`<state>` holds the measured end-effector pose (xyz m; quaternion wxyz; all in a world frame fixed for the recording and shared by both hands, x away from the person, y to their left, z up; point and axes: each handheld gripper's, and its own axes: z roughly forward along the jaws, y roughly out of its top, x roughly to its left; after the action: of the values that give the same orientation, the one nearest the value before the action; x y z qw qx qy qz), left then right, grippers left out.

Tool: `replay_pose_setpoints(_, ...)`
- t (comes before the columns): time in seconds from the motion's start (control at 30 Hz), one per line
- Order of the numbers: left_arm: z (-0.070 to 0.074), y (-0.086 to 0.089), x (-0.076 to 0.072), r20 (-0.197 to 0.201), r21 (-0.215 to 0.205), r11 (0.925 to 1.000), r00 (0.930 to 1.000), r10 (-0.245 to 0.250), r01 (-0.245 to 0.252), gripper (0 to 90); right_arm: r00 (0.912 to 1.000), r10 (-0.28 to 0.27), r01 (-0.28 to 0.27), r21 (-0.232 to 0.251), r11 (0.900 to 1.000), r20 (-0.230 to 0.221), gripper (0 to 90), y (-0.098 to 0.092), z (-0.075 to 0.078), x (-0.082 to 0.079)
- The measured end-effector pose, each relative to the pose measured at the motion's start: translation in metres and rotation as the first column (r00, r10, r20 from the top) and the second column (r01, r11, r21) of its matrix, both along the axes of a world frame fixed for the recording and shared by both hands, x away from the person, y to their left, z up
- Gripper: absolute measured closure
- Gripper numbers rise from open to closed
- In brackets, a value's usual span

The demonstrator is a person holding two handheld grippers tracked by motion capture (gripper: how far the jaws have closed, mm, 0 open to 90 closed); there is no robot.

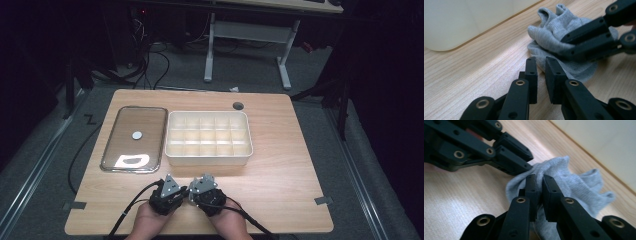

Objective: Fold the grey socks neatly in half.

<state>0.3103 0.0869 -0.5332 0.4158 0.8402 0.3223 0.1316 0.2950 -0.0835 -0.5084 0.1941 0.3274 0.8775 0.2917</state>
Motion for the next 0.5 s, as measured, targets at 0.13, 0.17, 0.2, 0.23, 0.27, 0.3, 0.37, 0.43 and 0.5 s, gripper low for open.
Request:
replay_pose_setpoints(0.13, 0.0, 0.0, 0.0, 0.0, 0.002, 1.0, 1.0, -0.001, 0.001, 80.1, 0.9998, 0.014, -0.013, 0.024, 1.0, -0.013, 73.4, 0.001, 0.003, -0.004)
replay_pose_setpoints(0.17, 0.0, 0.0, 0.0, -0.001, 0.003, 1.0, 1.0, -0.001, 0.001, 80.1, 0.9999, 0.015, -0.014, 0.03, 0.999, -0.006, 71.7, 0.0, 0.005, -0.005)
replay_pose_setpoints(0.2, 0.0, 0.0, 0.0, -0.001, -0.001, 1.0, 1.0, 0.002, -0.002, 80.1, 0.9999, 0.01, -0.01, 0.038, 0.999, 0.005, 69.8, -0.002, 0.009, -0.008)
replay_pose_setpoints(0.23, 0.0, 0.0, 0.0, -0.001, 0.001, 1.0, 1.0, 0.001, -0.001, 80.0, 0.9998, 0.002, -0.003, 0.051, 0.999, 0.021, 69.0, -0.005, 0.012, -0.009)
replay_pose_setpoints(0.27, 0.0, 0.0, 0.0, -0.001, 0.001, 1.0, 1.0, 0.001, -0.001, 80.0, 0.9991, -0.02, 0.017, 0.071, 0.997, 0.037, 68.7, -0.009, 0.017, -0.012)
replay_pose_setpoints(0.3, 0.0, 0.0, 0.0, -0.002, 0.001, 1.0, 1.0, 0.001, -0.001, 80.0, 0.9983, -0.034, 0.03, 0.078, 0.996, 0.047, 68.0, -0.013, 0.019, -0.014)
replay_pose_setpoints(0.37, 0.0, 0.0, 0.0, -0.003, 0.001, 1.0, 1.0, 0.002, -0.002, 80.0, 0.9968, -0.055, 0.051, 0.075, 0.996, 0.057, 66.2, -0.02, 0.021, -0.017)
replay_pose_setpoints(0.43, 0.0, 0.0, 0.0, -0.001, 0.002, 1.0, 1.0, 0.0, 0.0, 79.9, 0.997, -0.066, 0.062, 0.081, 0.995, 0.04, 65.7, -0.025, 0.018, -0.017)
replay_pose_setpoints(0.5, 0.0, 0.0, 0.0, -0.001, 0.003, 1.0, 1.0, 0.0, 0.0, 79.7, 0.9973, -0.072, 0.071, 0.058, 0.996, 0.014, 65.2, -0.028, 0.011, -0.016)
